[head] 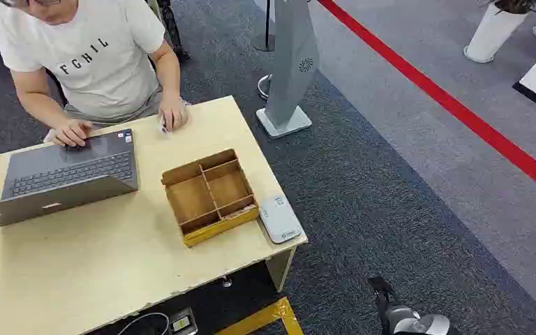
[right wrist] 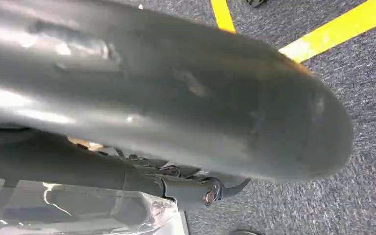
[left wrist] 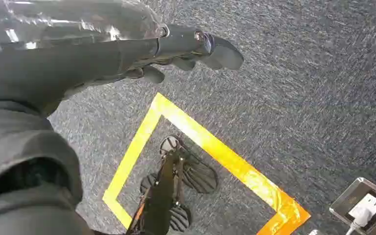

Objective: Pass the card to the sensor for recognition and then transmit it.

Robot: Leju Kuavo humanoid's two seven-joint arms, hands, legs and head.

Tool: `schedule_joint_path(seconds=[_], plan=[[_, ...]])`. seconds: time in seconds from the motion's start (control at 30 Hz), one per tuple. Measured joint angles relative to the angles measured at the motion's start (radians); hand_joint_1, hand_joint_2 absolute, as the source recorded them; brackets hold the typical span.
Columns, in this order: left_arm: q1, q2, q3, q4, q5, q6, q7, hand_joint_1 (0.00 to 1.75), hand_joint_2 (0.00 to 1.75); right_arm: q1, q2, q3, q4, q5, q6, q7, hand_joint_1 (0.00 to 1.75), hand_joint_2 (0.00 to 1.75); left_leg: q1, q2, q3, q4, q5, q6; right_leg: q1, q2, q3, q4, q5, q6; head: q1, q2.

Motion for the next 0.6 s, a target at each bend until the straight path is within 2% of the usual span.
schedule_joint_path(seconds=[0.3, 0.6], plan=[[0.0, 0.001, -0.001, 0.0, 0.0, 0.001, 0.0, 0.0, 0.0, 0.0, 0.001, -0.003, 0.0, 0.0, 0.0, 0.0, 0.0, 0.0, 0.0, 0.0, 0.0, 0.0, 0.0, 0.0, 0.0, 0.0, 0.0, 0.0, 0.0, 0.0, 0.0, 0.0], [0.0, 0.002, -0.002, 0.0, 0.008, 0.003, 0.002, 0.0, 0.0, 0.0, 0.007, -0.011, 0.0, 0.054, 0.009, -0.015, 0.0, 0.0, 0.0, 0.0, 0.0, 0.0, 0.0, 0.0, 0.0, 0.0, 0.0, 0.0, 0.0, 0.0, 0.0, 0.0]])
